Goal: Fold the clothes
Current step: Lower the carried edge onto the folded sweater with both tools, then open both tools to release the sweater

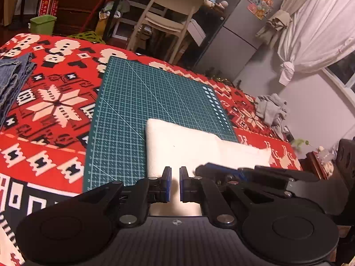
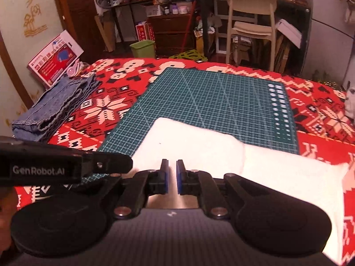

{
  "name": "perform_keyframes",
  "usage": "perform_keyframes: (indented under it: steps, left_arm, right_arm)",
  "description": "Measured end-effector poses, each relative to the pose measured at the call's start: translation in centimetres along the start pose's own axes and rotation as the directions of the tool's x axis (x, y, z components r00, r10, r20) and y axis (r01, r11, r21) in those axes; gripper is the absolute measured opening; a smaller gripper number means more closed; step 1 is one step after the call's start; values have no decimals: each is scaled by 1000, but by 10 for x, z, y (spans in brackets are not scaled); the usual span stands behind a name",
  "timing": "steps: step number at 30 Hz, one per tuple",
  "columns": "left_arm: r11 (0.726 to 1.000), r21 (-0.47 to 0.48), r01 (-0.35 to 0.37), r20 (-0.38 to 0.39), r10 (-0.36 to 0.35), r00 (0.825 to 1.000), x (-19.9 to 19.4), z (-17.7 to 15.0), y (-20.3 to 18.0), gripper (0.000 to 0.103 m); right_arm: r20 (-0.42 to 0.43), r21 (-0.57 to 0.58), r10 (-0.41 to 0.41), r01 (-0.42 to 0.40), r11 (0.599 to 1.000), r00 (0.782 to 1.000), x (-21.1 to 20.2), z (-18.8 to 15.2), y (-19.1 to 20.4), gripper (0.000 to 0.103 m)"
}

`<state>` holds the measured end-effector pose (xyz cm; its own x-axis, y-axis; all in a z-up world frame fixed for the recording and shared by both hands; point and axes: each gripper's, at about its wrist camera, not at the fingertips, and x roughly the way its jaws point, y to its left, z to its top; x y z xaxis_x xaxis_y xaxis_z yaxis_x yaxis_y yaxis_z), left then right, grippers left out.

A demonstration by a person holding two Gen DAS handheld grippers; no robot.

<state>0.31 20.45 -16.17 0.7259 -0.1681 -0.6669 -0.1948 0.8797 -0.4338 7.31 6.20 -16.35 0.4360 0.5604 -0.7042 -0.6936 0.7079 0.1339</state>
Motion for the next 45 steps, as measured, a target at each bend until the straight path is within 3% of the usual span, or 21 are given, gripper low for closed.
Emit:
perform_keyframes:
  steps: [7, 11, 15, 20, 38, 40, 42, 45]
  left_arm:
    - [996, 88, -27, -45, 31, 999, 12, -16, -16, 7]
    - [987, 149, -51, -30, 56, 998, 10, -19, -26, 11]
    - [987, 157, -33, -28, 38, 999, 5, -22, -30, 12]
    - [972, 224, -74, -22, 81, 996, 7, -34, -37, 12]
    - [969, 241, -56, -59, 72, 996, -24, -61, -35, 10]
    - [963, 257, -76, -43, 90, 995, -29, -63, -38, 14]
    - [953, 284, -102, -14, 110, 994, -35, -66, -43, 36]
    - [945, 311, -106, 18, 105, 994, -46, -68, -50, 44]
  right_arm:
    - [-18, 0, 6, -6, 1000, 1000, -7, -24, -3, 7]
    - [-21, 8, 7, -6, 1000, 1000, -8, -25, -7, 7]
    - [-24, 39, 20, -19, 999, 1000, -23, -27, -10, 8]
    - [-39, 28, 13, -12, 1000, 999, -33, -42, -7, 9]
    - [-60, 13, 16, -15, 1000, 998, -69, -76, -4, 9]
    - [-60, 22, 19, -18, 1000, 998, -74, -78, -4, 9]
    - [-58, 33, 25, -23, 999, 998, -79, -79, -4, 13]
    - [-40, 33, 23, -21, 999, 999, -91, -78, -2, 34]
